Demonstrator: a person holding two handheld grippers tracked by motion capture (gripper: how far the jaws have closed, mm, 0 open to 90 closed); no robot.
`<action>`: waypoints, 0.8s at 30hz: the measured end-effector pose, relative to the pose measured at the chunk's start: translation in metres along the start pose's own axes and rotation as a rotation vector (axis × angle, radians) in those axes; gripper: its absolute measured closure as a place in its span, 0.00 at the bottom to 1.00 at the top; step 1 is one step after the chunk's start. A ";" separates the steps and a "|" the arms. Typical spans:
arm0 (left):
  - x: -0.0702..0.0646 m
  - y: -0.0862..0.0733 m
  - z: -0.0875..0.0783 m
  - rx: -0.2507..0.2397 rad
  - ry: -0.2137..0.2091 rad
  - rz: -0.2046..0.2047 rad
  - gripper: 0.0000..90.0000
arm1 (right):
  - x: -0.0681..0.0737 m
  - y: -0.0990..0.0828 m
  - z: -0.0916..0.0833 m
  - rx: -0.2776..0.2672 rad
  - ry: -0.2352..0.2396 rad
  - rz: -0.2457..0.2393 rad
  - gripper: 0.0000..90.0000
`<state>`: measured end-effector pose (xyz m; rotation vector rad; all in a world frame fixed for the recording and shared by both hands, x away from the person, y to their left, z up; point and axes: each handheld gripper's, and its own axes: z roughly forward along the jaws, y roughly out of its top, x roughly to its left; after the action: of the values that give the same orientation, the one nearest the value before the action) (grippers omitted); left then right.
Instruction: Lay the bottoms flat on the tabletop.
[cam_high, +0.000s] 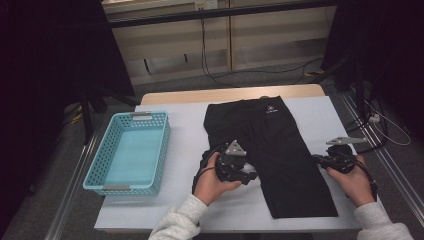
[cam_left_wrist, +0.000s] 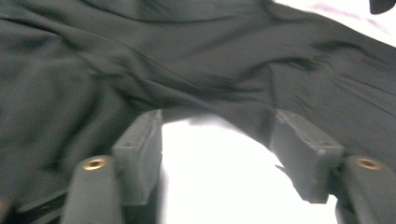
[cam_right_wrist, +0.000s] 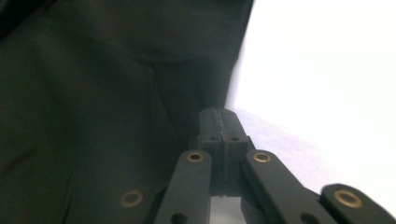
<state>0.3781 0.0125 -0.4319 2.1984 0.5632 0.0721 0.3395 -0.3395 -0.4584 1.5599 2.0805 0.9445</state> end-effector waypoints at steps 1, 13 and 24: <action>0.003 0.001 -0.004 -0.004 0.007 -0.003 0.34 | -0.002 0.000 0.000 0.001 0.010 0.012 1.00; 0.041 -0.004 -0.051 -0.079 0.175 -0.058 0.23 | -0.018 -0.004 -0.006 -0.051 -0.008 0.057 0.78; 0.063 -0.019 -0.066 -0.081 0.256 -0.131 0.21 | -0.004 0.012 0.015 -0.029 -0.018 0.003 0.84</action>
<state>0.4117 0.0973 -0.4125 2.0817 0.8314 0.3050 0.3584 -0.3367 -0.4612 1.5513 2.0435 0.9537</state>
